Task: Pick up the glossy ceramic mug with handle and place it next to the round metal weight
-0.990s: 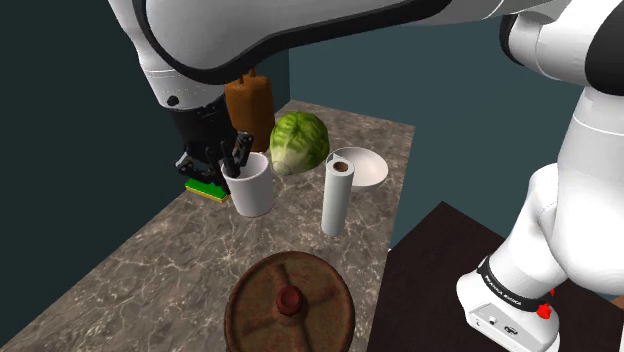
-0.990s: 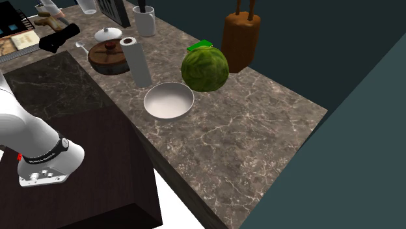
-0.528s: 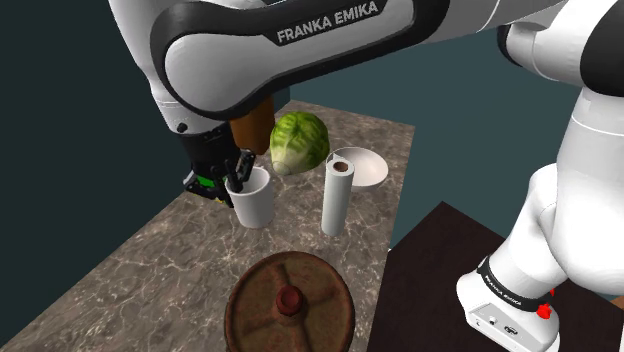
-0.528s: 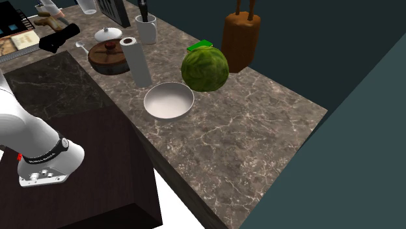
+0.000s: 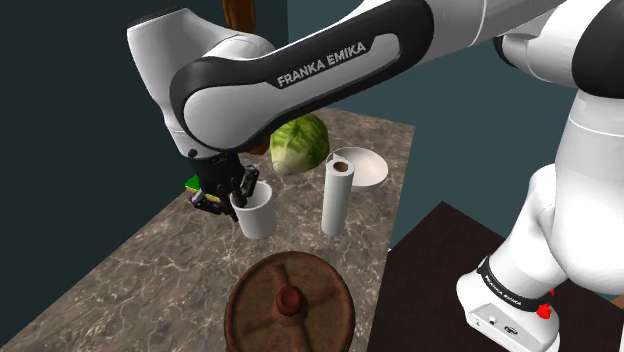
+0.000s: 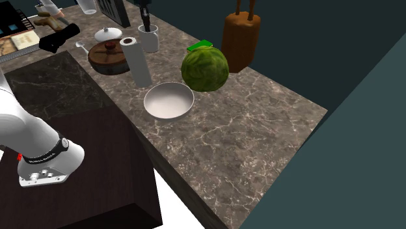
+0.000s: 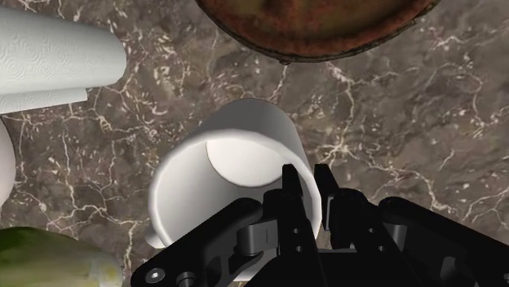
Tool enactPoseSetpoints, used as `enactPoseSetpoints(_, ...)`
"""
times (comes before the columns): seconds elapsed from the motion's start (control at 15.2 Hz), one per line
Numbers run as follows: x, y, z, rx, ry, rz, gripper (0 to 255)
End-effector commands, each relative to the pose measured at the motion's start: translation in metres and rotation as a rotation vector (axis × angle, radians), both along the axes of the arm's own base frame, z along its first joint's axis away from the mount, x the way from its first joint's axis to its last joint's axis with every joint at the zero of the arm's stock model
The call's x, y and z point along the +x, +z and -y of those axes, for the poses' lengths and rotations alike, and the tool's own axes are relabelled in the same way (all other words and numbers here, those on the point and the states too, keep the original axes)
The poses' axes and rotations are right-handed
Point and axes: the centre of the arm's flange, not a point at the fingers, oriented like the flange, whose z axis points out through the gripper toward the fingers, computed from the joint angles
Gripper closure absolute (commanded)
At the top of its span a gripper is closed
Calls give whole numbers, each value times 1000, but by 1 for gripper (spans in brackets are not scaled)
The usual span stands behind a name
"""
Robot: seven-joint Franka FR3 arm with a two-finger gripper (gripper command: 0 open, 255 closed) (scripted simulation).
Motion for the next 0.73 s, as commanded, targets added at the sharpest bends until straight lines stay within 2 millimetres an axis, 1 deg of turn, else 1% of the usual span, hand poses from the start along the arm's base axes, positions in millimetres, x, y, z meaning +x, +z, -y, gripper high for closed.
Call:
enactPoseSetpoints(0.0,-1,-10,-1,1,0,1,255)
enactPoseSetpoints(0.53,-1,-52,-1,1,0,1,255)
enactPoseSetpoints(0.66,-1,-52,-1,1,0,1,255)
